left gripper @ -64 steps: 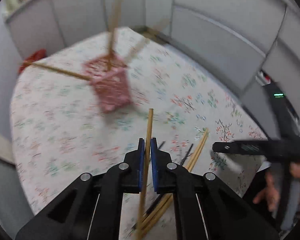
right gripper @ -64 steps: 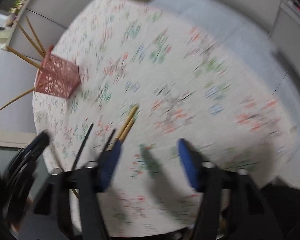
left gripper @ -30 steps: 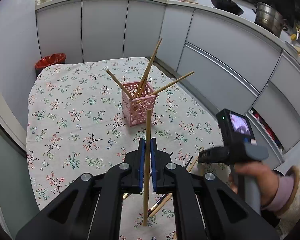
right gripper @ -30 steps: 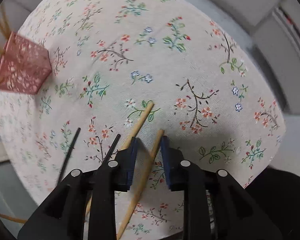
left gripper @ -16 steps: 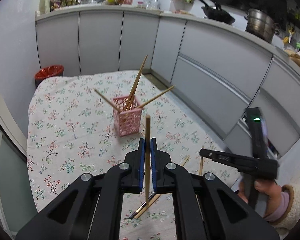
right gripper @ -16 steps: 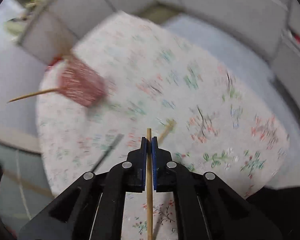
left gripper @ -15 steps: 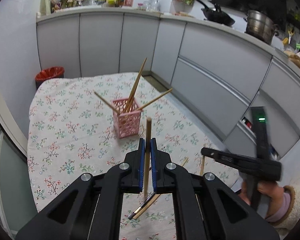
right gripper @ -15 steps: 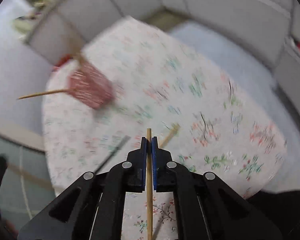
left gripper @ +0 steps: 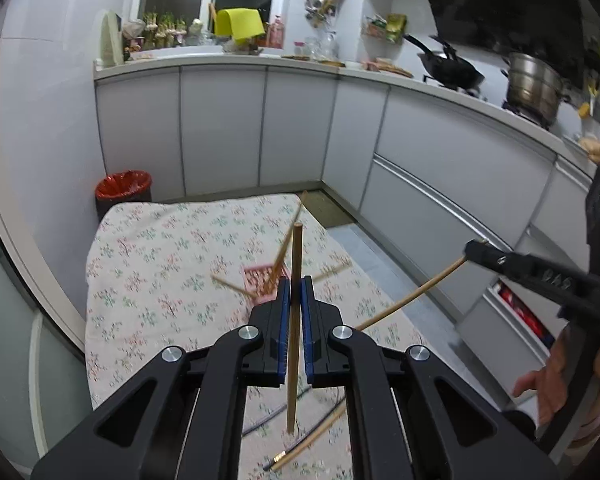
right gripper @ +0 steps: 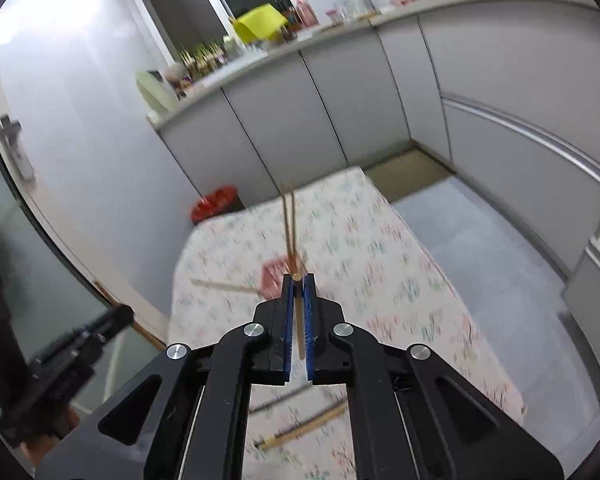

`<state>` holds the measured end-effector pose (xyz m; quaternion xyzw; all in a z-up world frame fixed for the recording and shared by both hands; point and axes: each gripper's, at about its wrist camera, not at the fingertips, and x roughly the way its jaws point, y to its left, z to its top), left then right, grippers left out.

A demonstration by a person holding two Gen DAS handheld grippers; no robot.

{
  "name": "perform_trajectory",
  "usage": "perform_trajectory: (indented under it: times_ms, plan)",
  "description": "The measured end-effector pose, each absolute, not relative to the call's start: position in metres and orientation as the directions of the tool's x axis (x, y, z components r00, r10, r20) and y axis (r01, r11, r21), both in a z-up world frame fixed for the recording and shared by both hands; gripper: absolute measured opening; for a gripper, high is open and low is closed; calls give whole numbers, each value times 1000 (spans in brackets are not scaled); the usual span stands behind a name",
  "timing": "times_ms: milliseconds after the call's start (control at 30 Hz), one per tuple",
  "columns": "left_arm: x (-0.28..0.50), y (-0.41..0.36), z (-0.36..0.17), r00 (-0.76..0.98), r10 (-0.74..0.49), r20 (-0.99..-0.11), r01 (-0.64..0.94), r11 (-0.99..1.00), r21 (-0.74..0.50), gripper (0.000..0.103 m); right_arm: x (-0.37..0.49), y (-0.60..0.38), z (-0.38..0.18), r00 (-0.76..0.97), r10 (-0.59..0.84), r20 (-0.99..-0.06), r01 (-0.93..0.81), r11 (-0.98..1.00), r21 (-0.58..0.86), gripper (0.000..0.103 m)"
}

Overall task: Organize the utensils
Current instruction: 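Carry the upright chopstick over the pink holder with the left tool, then open the left tool to drop the chopstick into the pink holder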

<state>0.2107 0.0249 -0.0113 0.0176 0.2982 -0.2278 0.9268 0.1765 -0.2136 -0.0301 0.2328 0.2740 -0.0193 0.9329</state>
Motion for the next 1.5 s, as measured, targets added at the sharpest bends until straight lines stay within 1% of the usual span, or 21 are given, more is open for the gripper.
perform_trajectory:
  times_ms: [200, 433, 533, 633, 700, 767, 800, 833, 867, 900, 933, 1033, 1067, 1133, 1233, 1267, 1333, 1367, 1400, 1467, 1500]
  plan:
    - [243, 20, 14, 769, -380, -514, 393, 915, -89, 6, 196, -231, 18, 895, 107, -433, 115, 883, 456, 4]
    - [298, 4, 29, 817, -349, -459, 349, 933, -89, 6, 227, -241, 56, 941, 79, -330, 75, 901, 428, 4]
    - [327, -2, 18, 820, -329, -468, 328, 941, -87, 6, 247, -243, 61, 951, 63, -304, 71, 910, 410, 4]
    - [351, -8, -5, 806, -327, -493, 320, 942, -102, 6, 267, -245, 57, 949, 66, -308, 70, 909, 411, 4]
    - [361, -15, -23, 806, -307, -507, 311, 947, -80, 6, 281, -244, 50, 948, 70, -311, 67, 910, 408, 4]
    - [365, -23, -45, 806, -262, -530, 289, 957, -33, 8, 292, -242, 41, 945, 77, -318, 64, 909, 411, 4]
    - [363, -23, -49, 812, -248, -528, 279, 960, -21, 11, 299, -240, 35, 942, 82, -327, 63, 910, 409, 4]
    - [357, -20, -52, 827, -254, -502, 279, 960, -26, 21, 306, -238, 29, 939, 85, -333, 62, 911, 408, 4]
    - [351, -14, -49, 840, -261, -476, 276, 960, -38, 27, 312, -235, 24, 937, 93, -336, 55, 912, 406, 4]
    - [341, -6, -44, 863, -251, -438, 255, 966, -52, 37, 316, -232, 21, 937, 91, -337, 54, 916, 397, 4]
    - [334, 3, -39, 881, -240, -408, 233, 970, -67, 43, 319, -229, 18, 938, 86, -336, 53, 921, 385, 4]
    - [318, 28, -25, 916, -212, -342, 185, 977, -109, 54, 328, -217, 12, 938, 85, -337, 46, 931, 363, 4]
    - [315, 35, -22, 924, -198, -328, 170, 979, -113, 55, 331, -214, 10, 937, 86, -338, 44, 932, 359, 4]
    - [306, 49, -17, 934, -182, -307, 147, 980, -134, 61, 337, -205, 6, 935, 84, -344, 42, 938, 343, 4]
    - [303, 65, -19, 937, -165, -309, 119, 980, -162, 62, 348, -190, -9, 929, 83, -361, 40, 946, 322, 4]
    - [306, 68, -21, 935, -157, -319, 110, 981, -159, 63, 351, -186, -16, 924, 93, -371, 35, 945, 324, 8]
    - [309, 71, -24, 931, -137, -340, 92, 985, -144, 65, 361, -177, -35, 904, 102, -415, 42, 946, 322, 21]
    - [308, 72, -25, 931, -129, -341, 85, 986, -141, 65, 364, -174, -43, 898, 94, -430, 54, 946, 320, 36]
    - [307, 73, -25, 932, -120, -342, 79, 988, -131, 65, 364, -171, -49, 893, 77, -444, 75, 946, 315, 39]
    - [303, 72, -24, 935, -92, -344, 59, 993, -106, 65, 361, -170, -49, 889, 54, -454, 97, 948, 304, 39]
    - [299, 72, -23, 935, -87, -344, 55, 993, -102, 67, 354, -169, -47, 891, 35, -452, 112, 949, 295, 45]
